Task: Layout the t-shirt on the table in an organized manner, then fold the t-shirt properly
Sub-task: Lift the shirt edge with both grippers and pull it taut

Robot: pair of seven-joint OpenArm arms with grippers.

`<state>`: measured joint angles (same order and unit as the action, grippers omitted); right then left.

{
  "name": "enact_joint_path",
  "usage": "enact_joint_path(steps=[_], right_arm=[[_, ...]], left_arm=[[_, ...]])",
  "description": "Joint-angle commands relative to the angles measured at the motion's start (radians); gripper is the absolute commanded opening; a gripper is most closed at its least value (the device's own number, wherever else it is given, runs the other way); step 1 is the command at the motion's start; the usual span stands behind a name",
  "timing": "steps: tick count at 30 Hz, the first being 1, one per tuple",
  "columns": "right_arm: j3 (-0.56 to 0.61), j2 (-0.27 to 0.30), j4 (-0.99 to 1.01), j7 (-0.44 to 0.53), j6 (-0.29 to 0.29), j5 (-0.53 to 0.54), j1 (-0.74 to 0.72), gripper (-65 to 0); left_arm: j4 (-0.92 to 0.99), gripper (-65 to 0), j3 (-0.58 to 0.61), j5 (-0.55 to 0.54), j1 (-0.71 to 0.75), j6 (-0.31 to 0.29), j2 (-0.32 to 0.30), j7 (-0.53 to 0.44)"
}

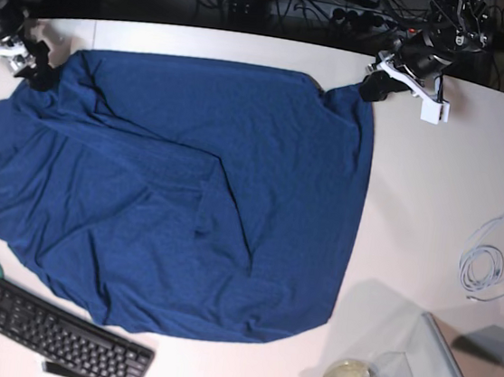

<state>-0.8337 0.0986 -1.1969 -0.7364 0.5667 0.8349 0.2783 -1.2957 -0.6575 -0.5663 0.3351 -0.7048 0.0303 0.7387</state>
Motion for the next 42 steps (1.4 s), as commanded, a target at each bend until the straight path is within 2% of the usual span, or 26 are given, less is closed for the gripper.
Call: enact_joint_path(steps=[1,9,13,18,19,22,23,28,34,42], right_arm=[[-0.002,0.01,0.001,-0.004,0.008,0.001,-0.009,-11.4],[0.0,0.011,0.022,-0.004,0.009,0.001,-0.054,-12.9],[0.0,0.013,0.024,-0.004,0.009,0.001,-0.067,-26.4],[0.0,0.013,0.024,-0.004,0.011,0.001,-0.075,-39.5],[0.0,0.014,0.024,-0.004,0.013,0.001,-0.077,-43.5],[-0.006,0.013,0.024,-0.01,0.013,0.001,-0.083,-62.9],[-0.008,0.013,0.021,-0.012,0.013,0.004,-0.081,-65.0],[-0.009,0.01,-0.036,-0.076,0.013,0.01,-0.049,-64.4],[-0.011,0.01,-0.091,-0.156,0.008,0.01,-0.02,-64.4],[-0.011,0.01,-0.091,-0.226,0.008,0.004,0.006,-64.4]], left_arm=[[-0.012,-65.0,-0.003,0.007,0.005,0.007,-0.005,0.012],[-0.123,-65.0,-0.003,0.007,0.028,0.007,-0.003,0.014],[-0.127,-65.0,-0.003,0.007,0.031,0.007,-0.003,0.014],[-0.132,-65.0,-0.003,0.005,0.035,0.007,-0.003,0.014],[-0.132,-65.0,-0.003,0.005,0.037,0.007,-0.003,0.014],[-0.134,-65.0,-0.005,0.005,0.045,0.007,-0.003,0.014],[-0.134,-65.0,-0.005,0.005,0.046,0.007,-0.003,0.014],[-0.135,-65.0,-0.055,0.005,0.048,0.007,-0.002,0.018],[-0.238,-65.0,-0.158,0.005,0.046,0.007,-0.002,0.129],[-0.328,-65.0,-0.164,0.005,0.048,0.007,0.003,0.19]])
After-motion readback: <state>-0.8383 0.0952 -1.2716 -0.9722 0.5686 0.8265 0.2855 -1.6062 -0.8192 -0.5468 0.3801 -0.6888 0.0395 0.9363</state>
